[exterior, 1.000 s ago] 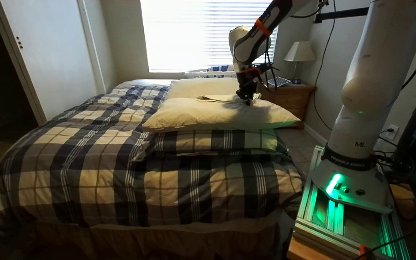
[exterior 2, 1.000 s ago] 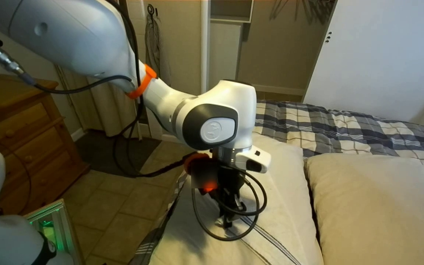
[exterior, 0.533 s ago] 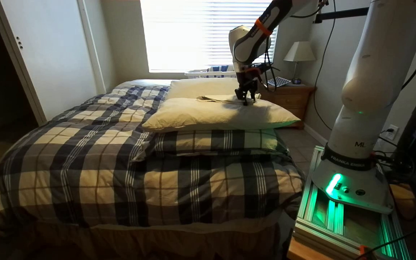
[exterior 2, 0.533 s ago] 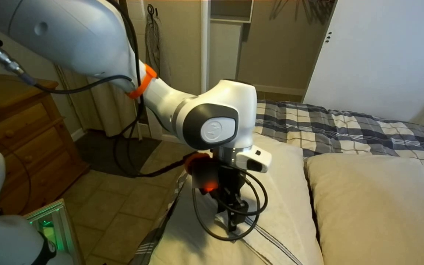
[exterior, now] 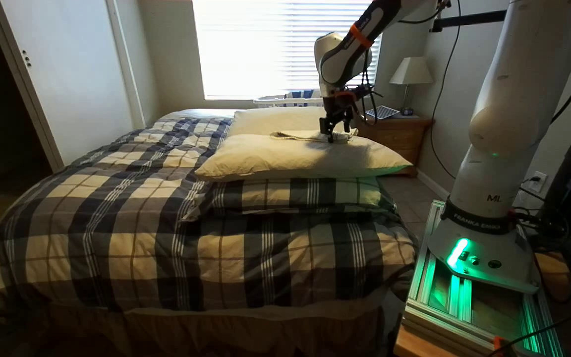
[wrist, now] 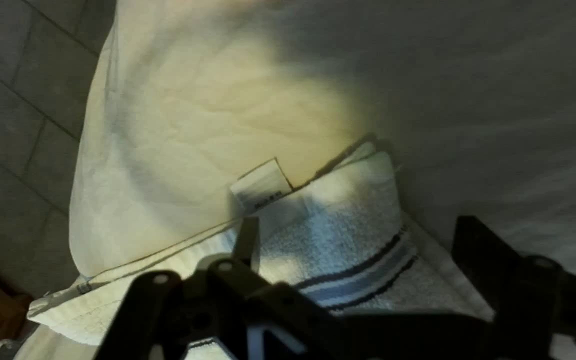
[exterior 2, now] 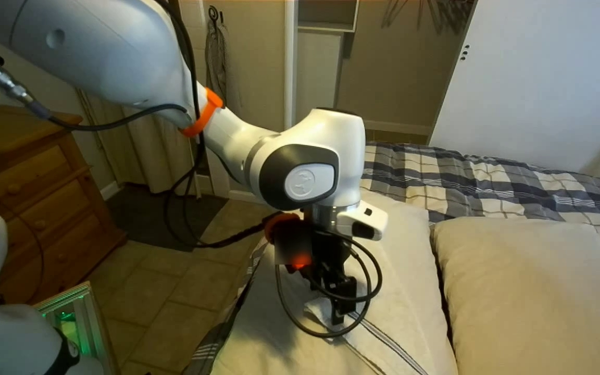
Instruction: Unfold the towel on the pillow
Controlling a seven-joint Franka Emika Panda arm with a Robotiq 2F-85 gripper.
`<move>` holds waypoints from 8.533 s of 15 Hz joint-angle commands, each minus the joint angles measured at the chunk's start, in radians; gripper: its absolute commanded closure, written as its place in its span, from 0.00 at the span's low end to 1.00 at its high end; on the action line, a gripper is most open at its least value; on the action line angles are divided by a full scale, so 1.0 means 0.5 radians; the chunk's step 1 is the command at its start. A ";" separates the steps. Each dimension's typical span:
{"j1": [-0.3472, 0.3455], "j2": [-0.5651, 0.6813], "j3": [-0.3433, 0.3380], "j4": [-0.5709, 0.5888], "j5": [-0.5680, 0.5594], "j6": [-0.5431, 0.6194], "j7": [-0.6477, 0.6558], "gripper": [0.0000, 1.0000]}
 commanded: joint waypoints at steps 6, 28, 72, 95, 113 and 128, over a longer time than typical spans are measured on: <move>-0.006 -0.040 -0.006 0.011 0.096 0.005 -0.052 0.69; -0.024 -0.100 -0.022 0.105 0.065 0.067 -0.026 0.99; 0.081 0.100 -0.158 0.499 -0.106 -0.123 0.304 0.00; 0.015 -0.015 -0.079 0.122 0.362 -0.307 -0.315 0.06; 0.031 -0.029 -0.046 0.125 0.323 -0.586 -0.402 0.97; 0.077 -0.111 0.068 0.075 0.304 -0.965 -0.596 0.97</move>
